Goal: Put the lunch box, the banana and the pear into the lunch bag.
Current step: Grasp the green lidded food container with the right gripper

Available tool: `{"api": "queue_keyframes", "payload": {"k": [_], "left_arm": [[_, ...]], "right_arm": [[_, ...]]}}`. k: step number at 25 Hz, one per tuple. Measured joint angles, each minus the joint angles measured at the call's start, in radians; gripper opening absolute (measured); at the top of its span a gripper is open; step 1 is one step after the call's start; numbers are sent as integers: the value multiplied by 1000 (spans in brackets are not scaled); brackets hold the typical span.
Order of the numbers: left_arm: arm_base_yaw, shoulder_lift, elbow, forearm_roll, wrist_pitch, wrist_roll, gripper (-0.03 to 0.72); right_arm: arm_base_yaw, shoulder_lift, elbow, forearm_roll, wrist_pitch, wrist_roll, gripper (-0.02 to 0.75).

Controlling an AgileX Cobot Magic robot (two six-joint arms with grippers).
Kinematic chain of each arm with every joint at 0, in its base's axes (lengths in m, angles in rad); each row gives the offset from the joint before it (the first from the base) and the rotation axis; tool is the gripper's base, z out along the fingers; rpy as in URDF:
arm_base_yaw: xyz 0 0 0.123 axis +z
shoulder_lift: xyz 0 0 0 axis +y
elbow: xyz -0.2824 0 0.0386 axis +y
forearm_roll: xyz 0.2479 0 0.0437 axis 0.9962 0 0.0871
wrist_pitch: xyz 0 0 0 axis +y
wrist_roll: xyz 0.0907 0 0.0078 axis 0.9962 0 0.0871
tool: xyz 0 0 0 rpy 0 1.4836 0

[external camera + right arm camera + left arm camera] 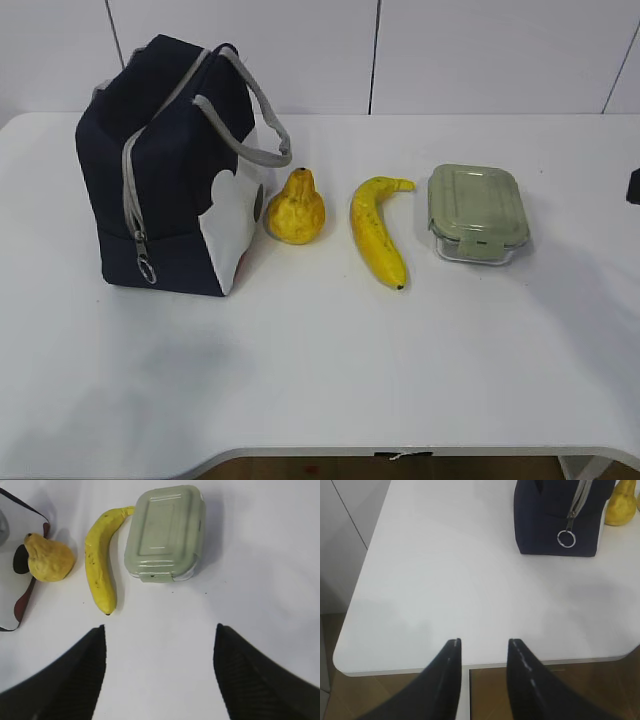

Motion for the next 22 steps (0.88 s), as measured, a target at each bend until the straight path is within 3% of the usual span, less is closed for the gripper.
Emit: {"api": "queue_keyframes", "payload": {"k": [10, 22], "left_arm": [[0, 0, 0, 0, 0, 0, 237], [0, 0, 0, 0, 0, 0, 237]], "right_arm": [[0, 231, -150, 61, -2, 0, 529], [-2, 506, -473, 73, 226, -68, 526]]}}
